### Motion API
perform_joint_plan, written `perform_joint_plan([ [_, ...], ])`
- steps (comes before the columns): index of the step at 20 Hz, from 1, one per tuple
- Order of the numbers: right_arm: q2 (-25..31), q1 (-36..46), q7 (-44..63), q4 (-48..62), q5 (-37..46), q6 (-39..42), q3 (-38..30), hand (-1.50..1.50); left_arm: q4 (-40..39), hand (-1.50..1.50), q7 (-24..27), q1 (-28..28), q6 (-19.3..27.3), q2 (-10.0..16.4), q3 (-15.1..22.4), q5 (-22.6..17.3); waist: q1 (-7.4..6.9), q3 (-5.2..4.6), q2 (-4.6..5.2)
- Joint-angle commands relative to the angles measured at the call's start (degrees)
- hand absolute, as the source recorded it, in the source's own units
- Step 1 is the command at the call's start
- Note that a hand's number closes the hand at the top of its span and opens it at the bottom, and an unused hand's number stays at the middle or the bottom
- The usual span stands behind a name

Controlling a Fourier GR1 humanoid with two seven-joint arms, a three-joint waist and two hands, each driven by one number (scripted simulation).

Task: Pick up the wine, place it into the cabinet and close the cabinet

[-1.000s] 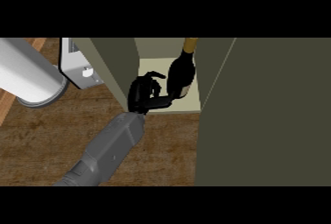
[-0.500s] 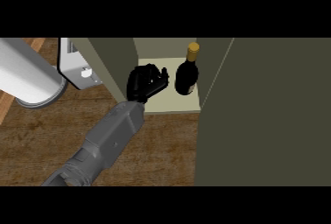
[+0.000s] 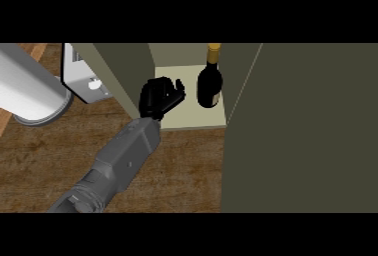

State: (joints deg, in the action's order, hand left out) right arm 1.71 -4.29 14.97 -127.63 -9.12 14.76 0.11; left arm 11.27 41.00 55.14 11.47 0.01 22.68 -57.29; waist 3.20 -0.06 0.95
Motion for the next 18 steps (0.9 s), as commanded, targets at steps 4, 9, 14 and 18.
perform_joint_plan([
  [4, 1.31, -0.57, 0.6, -0.85, -2.12, 0.78, -2.06, -1.5, -3.77, 1.5, 6.22, 1.72, -1.48, 0.35, -3.42, -0.03, -0.56, 0.0, -0.03],
  [9, 1.2, -0.64, 1.58, -2.07, -0.95, 0.41, -0.85, -1.5, -3.63, -1.5, 9.91, 1.8, -1.63, 1.14, -3.07, 0.98, -0.51, 0.0, -0.06],
  [14, 0.87, 0.66, 2.48, -1.1, -0.82, -1.03, -1.93, -1.5, 2.03, -1.5, 11.0, -0.38, -1.72, 1.12, -1.5, 2.49, -3.03, 0.08, -1.0],
  [18, 2.04, -2.01, 2.2, -3.33, -1.87, 0.87, -2.3, -1.5, 3.95, -1.5, 10.91, -3.15, -2.72, 2.95, -0.75, 3.23, -2.76, 0.07, -0.97],
])
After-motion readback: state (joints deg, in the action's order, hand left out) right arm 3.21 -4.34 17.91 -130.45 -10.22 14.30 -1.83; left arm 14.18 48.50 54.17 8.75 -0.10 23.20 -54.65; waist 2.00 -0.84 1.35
